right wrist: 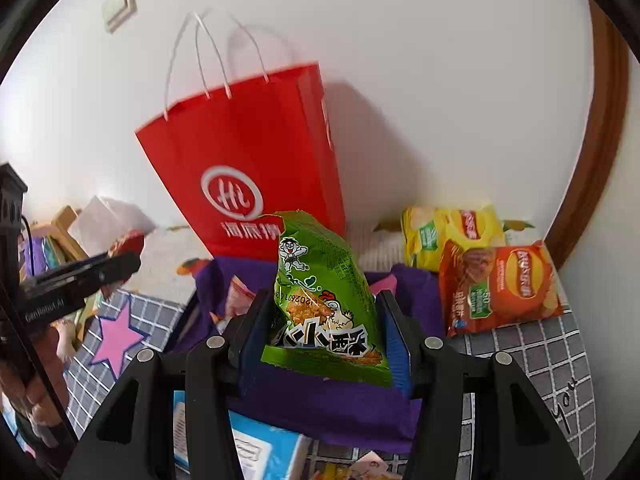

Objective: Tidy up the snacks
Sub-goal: 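Lift both held packets and carry them toward the purple cloth, then lower the green bag onto the cloth and open the right tool while the left holds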

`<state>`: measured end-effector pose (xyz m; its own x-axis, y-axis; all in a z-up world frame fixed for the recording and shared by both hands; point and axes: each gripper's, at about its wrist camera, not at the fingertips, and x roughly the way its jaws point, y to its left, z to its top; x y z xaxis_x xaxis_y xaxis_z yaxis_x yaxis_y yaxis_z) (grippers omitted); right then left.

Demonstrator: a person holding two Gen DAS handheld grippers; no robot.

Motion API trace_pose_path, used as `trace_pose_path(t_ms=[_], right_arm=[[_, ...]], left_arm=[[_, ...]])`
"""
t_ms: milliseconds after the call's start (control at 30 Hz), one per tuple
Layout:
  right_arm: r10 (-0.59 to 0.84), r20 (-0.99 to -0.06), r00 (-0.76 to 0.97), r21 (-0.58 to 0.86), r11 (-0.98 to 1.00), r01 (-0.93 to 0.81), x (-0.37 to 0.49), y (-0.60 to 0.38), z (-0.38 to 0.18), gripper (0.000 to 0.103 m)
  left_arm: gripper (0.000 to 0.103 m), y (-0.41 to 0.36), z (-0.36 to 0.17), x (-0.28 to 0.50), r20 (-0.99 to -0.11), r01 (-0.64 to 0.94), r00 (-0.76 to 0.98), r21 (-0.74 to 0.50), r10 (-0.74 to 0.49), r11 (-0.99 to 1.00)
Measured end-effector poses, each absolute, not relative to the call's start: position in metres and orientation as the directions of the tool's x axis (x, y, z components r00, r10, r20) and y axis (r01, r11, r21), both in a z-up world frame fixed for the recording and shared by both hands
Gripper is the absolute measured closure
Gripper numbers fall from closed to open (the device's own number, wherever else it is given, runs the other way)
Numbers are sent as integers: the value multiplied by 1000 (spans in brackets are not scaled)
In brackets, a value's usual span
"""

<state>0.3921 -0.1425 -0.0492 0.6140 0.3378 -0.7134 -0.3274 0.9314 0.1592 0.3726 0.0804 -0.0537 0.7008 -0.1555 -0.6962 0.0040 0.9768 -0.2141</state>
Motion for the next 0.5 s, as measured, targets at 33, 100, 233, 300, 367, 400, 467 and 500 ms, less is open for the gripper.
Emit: trace_pose_path(t_ms=[33,100,233,300,367,400,467,500], right_arm=[[328,-731,598,149,932,-329,398,-142,-56,51],[314,-756,574,138,934,-329,406,-144,-68,51],[315,-780,541,158,935,-317,416,-157,-79,51],[320,-786,529,162,932,-324,418,-162,-83,51],[310,-794,523,154,935,-320,420,-166,-86,51],[305,-797,522,156,938,-311,422,-168,-88,51],[304,-804,512,160,938,-306,425,-169,-92,51],[306,-808,503,163,937,-308,426,-169,-95,51]], left_arm=[[67,80,-60,376,-702,5,694,-215,-158,977],[67,82,-74,384,-731,-4,664,-216,-159,976],[67,86,-86,390,-748,-13,645,-214,-155,977],[67,89,-90,392,-753,-27,643,-207,-141,978],[67,89,-93,394,-757,-27,637,-210,-145,977],[67,89,-95,395,-760,-27,633,-211,-147,977],[67,89,-97,396,-764,-28,628,-209,-146,977],[67,88,-98,396,-766,-28,626,-207,-144,978]])
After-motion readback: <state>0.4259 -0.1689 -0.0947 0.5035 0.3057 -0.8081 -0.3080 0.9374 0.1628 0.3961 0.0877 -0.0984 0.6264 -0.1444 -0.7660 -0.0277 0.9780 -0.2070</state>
